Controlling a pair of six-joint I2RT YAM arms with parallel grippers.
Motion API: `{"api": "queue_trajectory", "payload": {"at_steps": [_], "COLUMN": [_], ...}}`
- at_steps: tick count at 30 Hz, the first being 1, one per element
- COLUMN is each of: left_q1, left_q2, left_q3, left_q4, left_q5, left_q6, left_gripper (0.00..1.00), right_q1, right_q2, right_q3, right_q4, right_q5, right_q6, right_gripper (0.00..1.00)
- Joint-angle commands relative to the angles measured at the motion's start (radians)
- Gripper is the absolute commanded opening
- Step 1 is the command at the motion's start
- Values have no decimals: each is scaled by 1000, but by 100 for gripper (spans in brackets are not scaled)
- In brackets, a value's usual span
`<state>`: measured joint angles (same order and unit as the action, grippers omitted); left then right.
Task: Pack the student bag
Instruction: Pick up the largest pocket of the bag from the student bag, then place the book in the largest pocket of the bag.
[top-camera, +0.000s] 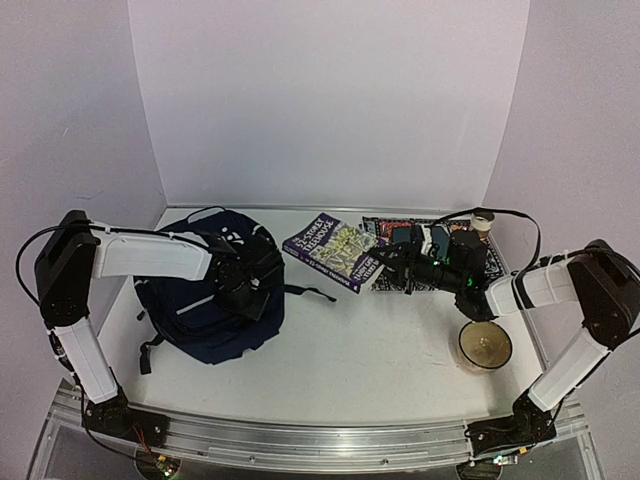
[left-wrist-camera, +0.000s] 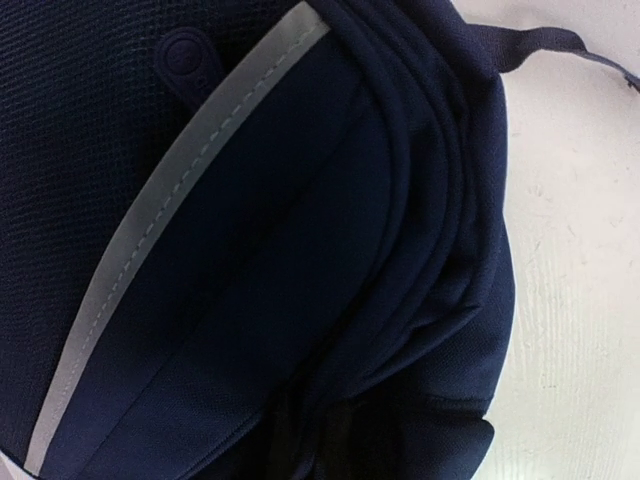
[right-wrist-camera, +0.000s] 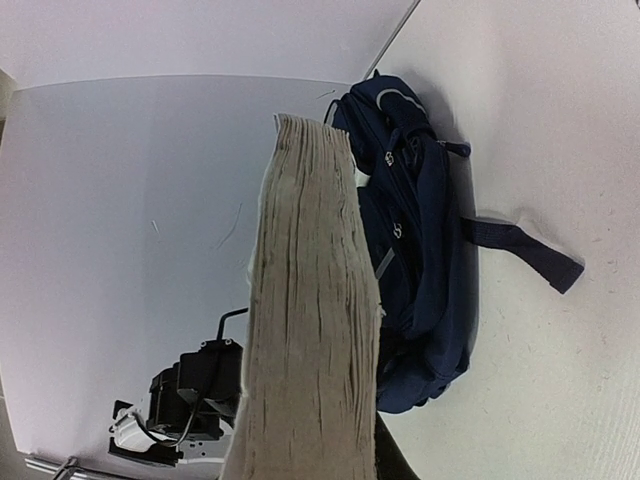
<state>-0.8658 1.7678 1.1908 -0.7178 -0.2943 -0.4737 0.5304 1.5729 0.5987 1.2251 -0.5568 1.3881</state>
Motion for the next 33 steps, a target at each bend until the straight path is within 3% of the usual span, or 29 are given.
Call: {"api": "queue_trajectory", "payload": {"at_steps": [1, 8, 21, 33], "left_q1": [1, 1, 8, 10], "left_q2": [-65, -78, -38, -12], "left_q3": [120, 322, 735, 872], "left_q4": [-68, -197, -299, -294], "left_q5": [-51, -82, 42, 277], "left_q6": [-25, -22, -22, -94], "left_gripper": [0, 0, 0, 0], "right_q1": [-2, -1, 93, 267], "right_q2": [-88, -173, -336, -110], "right_q3": [11, -20, -130, 47], "right_q4": [223, 113, -157, -113], "right_q5": [-14, -2, 108, 217], "right_q6": [-44, -94, -119, -106], "right_gripper": [0, 0, 0, 0]}}
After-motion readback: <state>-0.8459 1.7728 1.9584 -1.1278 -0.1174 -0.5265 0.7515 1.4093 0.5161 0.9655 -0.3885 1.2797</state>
